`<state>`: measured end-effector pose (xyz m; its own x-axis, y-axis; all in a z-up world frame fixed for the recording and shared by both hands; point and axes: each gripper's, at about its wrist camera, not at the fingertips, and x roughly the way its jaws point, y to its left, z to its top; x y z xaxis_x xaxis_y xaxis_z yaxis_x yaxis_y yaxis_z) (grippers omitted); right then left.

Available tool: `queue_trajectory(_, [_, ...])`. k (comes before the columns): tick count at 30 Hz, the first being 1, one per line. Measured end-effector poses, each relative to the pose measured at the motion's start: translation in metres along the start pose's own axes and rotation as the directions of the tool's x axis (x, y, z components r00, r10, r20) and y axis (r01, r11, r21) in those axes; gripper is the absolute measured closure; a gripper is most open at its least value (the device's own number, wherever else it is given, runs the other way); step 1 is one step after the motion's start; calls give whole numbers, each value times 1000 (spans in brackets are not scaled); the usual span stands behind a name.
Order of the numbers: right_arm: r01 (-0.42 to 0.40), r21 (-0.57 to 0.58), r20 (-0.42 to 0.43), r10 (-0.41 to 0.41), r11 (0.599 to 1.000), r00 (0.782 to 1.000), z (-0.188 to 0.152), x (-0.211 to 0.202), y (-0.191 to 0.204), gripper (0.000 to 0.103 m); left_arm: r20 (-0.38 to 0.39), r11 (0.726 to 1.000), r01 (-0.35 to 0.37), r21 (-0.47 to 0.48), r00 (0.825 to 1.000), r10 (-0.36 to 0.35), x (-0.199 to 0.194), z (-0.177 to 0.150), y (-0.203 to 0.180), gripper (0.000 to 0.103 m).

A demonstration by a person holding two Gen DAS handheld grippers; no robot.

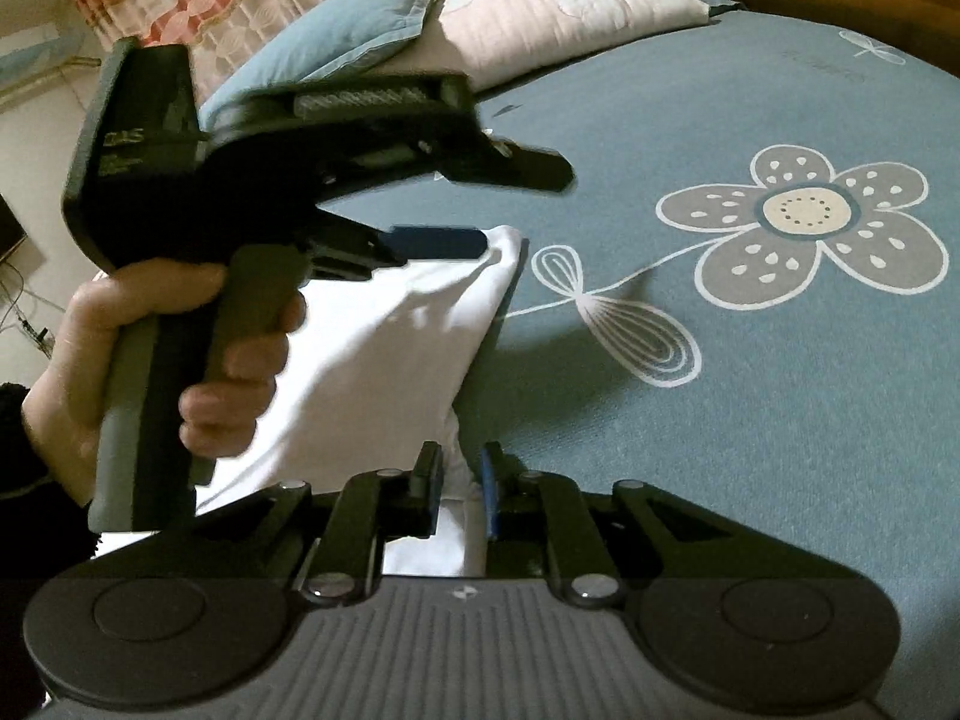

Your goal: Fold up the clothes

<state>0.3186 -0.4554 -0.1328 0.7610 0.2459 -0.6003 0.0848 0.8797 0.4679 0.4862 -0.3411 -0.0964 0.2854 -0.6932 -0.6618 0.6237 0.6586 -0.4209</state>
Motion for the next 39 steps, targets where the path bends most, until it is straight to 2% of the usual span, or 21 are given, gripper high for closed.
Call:
queue_trajectory(4, [7, -7, -3, -7, 1000, 1000, 1, 1, 3, 86, 19, 998, -54, -21, 998, 55, 9, 9, 7, 29])
queue_trajectory(6, [3, -3, -4, -3, 1000, 1000, 2, 2, 2, 85, 27, 997, -56, -62, 998, 58, -1, 16, 12, 29])
queue_trajectory(9, [-6, 3, -4, 6, 1000, 1000, 2, 1, 0, 82, 30, 997, -34, -68, 999, 37, -28, 18, 17, 29])
queue_trajectory(12, [-6, 7, -5, 6, 1000, 1000, 2, 0, 0, 80, 6, 997, 0, -75, 1000, 0, -46, 10, 19, 25])
queue_trajectory(15, [3, 3, -5, -3, 1000, 1000, 2, 1, 3, 79, -24, 995, 33, -89, 999, -35, -48, -4, 19, 25])
queue_trajectory(19, [11, 1, -6, -11, 1000, 1000, 3, 2, 5, 78, -82, 996, 4, -90, 997, -11, -25, -19, 19, 25])
queue_trajectory(22, [4, 13, -8, -4, 1000, 1000, 4, 2, 3, 75, -91, 997, -20, -68, 996, 14, -27, -18, 13, 25])
queue_trajectory(25, [-4, 14, -10, 4, 1000, 1000, 5, 1, 5, 68, -74, 998, -35, -57, 997, 31, -55, -8, 6, 25])
queue_trajectory(27, [-14, 23, -6, 14, 1000, 1000, 6, -3, 5, 54, -55, 998, -61, -31, 997, 59, -84, -1, 1, 25])
queue_trajectory(29, [-1, 9, 21, 1, 1000, 1000, 7, -11, 8, 47, -36, 996, -93, -9, 995, 93, -115, 6, -3, 24])
queue_trajectory(32, [22, -24, 83, -20, 999, 996, 9, -24, 15, 41, -27, 985, -170, 13, 985, 170, -158, 10, -4, 23])
queue_trajectory(35, [8, -50, 124, -2, 999, 992, 12, -31, 23, 38, -18, 970, -243, 29, 970, 244, -196, 3, 4, 18])
queue_trajectory(39, [3, -85, 112, 6, 996, 994, 11, -27, 36, 35, 15, 969, -242, -47, 970, 243, -223, -19, 36, 15])
